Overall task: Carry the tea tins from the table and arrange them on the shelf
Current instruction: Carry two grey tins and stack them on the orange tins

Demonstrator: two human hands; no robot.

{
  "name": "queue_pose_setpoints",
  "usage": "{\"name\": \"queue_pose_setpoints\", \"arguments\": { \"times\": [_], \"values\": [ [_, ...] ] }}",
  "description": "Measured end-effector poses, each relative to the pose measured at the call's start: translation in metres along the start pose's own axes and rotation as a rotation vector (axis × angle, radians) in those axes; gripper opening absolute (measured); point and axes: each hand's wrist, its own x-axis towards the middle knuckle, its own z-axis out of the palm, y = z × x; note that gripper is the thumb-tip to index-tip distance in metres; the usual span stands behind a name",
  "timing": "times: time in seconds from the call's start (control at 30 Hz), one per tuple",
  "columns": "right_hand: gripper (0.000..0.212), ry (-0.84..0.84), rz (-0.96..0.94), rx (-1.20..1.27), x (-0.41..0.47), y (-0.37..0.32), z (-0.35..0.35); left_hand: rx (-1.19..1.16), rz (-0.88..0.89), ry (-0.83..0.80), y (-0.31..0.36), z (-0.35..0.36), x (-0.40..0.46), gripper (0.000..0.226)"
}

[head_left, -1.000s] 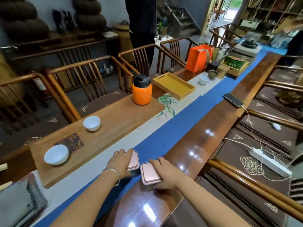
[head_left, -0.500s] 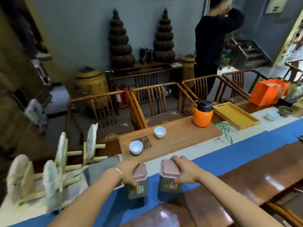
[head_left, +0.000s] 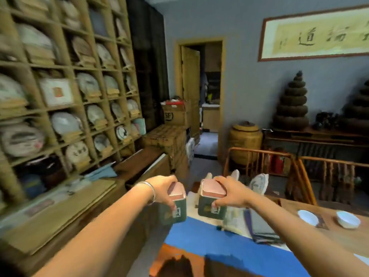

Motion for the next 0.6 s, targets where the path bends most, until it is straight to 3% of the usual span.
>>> {"name": "queue_pose_setpoints", "arguments": {
  "times": [0.23, 0.5, 0.6],
  "values": [
    [0.095, -0.010, -0.352, 0.035, 0.078, -0.230, 0.026, -0.120, -0.409, 0.083, -0.162, -0.050, -0.193, 0.096],
    [0.094, -0.140, -0.758, 0.073, 0.142, -0.457, 0.071, -0.211, -0.748, 0.126, -0.279, -0.071, -0.375, 0.086],
    [0.082, -0.221, -0.862, 0.185, 0.165, -0.526, 0.084, -0.195, -0.852, 0.135, -0.318, -0.081, -0.421, 0.084]
  ]
}}
